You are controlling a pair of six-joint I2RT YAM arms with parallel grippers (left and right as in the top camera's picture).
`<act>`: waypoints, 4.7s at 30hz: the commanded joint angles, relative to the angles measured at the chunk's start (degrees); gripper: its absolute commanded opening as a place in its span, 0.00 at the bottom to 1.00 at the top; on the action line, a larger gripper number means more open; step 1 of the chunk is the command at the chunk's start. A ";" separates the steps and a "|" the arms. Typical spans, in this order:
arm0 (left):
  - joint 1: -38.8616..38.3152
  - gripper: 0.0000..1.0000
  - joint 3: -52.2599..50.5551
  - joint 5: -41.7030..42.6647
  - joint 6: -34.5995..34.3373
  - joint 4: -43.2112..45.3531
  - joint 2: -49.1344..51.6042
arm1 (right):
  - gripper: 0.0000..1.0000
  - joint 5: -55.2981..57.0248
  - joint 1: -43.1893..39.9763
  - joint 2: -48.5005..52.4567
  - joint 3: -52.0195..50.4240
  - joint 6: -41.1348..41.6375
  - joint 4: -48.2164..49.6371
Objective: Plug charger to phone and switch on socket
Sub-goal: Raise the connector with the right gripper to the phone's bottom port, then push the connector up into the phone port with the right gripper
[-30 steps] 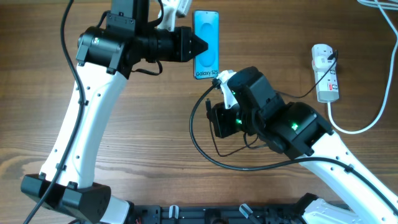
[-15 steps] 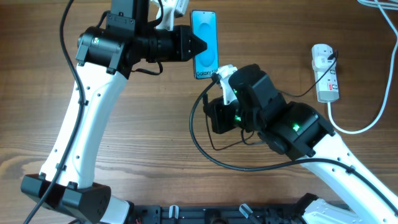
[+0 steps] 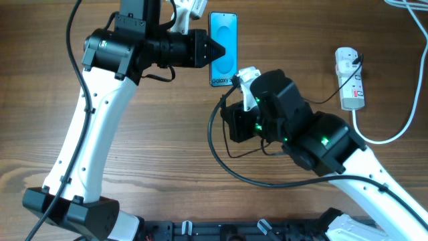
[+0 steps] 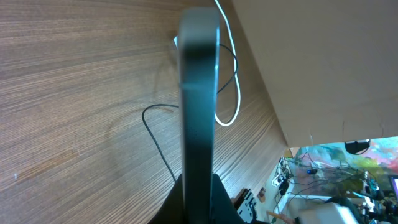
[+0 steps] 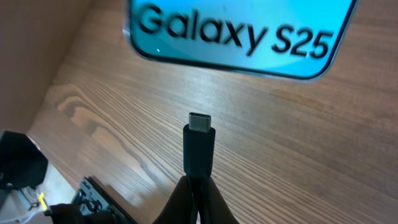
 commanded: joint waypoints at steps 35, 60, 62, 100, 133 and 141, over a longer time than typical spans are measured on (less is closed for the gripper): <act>0.26 0.04 0.17 8.26 -1.22 0.35 -0.33 | 0.04 3.93 0.26 -1.95 1.33 2.10 0.55; 0.26 0.04 0.17 8.24 0.28 1.36 -0.31 | 0.04 3.06 0.26 -2.19 1.33 1.84 0.44; 0.26 0.04 0.17 8.24 0.31 1.42 -0.31 | 0.04 3.06 0.26 -2.27 1.33 1.84 0.42; 0.26 0.04 0.17 9.94 0.28 1.05 -0.33 | 0.04 3.10 0.26 -2.99 1.33 1.84 0.68; 0.26 0.04 0.17 11.19 0.26 1.01 -0.33 | 0.04 6.82 0.00 -2.99 1.33 2.10 1.79; 0.26 0.04 0.17 11.50 0.28 0.98 -0.33 | 0.05 7.45 0.00 -2.99 1.33 3.28 2.05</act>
